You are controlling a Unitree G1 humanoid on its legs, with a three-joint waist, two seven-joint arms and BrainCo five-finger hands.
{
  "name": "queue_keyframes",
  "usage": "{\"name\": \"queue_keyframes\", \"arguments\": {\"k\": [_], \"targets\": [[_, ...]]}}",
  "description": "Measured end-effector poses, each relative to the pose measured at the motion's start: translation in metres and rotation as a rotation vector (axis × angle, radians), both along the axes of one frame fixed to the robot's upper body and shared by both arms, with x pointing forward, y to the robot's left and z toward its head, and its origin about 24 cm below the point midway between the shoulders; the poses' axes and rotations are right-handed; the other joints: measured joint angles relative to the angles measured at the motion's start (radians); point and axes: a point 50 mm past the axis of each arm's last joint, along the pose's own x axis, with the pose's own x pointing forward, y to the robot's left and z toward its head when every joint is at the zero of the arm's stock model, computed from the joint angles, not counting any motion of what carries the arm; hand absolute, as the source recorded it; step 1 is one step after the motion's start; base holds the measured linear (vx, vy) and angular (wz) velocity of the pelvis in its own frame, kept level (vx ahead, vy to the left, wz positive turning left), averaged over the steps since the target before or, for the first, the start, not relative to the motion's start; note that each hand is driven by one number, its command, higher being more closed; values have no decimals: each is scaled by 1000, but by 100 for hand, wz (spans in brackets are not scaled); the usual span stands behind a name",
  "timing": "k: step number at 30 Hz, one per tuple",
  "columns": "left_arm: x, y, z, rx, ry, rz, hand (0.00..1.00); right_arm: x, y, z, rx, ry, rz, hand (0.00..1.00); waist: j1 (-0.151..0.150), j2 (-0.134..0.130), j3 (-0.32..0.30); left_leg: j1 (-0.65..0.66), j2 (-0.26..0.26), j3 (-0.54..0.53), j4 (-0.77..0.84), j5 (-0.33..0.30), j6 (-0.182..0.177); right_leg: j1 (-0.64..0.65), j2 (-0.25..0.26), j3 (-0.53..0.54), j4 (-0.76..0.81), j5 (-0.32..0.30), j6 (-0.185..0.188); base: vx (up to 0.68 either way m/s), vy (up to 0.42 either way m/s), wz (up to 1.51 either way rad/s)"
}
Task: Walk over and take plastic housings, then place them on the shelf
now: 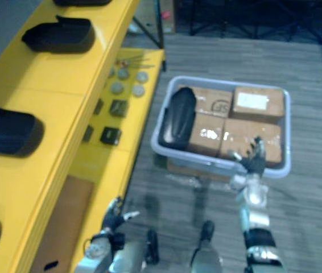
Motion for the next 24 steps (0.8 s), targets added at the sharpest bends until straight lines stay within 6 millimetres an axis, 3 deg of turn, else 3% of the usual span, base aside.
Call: {"name": "queue_keyframes", "arguments": {"k": [5,10,17,24], "targets": [[1,13,-10,48,13,-2,0,28,-19,42,-9,-17,-31,0,27,7,75,-53,-17,-36,38,8,8,-30,-29,-36,45,-4,4,-118,51,24],[2,16,-7,49,-79,32,0,42,-32,67,-36,15,-62,0,43,23,101,-96,-34,-68,67,13,17,-57,-55,-74,93,-16,3,-71,57,21],[12,23,6,160,-234,159,0,42,-59,80,-40,85,-178,0,80,46,129,-160,-40,-113,117,12,17,-107,-77,-112,178,-55,1,-63,43,17],[22,25,16,157,-290,184,0,44,-71,91,-7,126,-253,0,102,55,138,-209,-34,-130,151,12,17,-146,-80,-130,216,-69,-8,-50,24,7]]}}
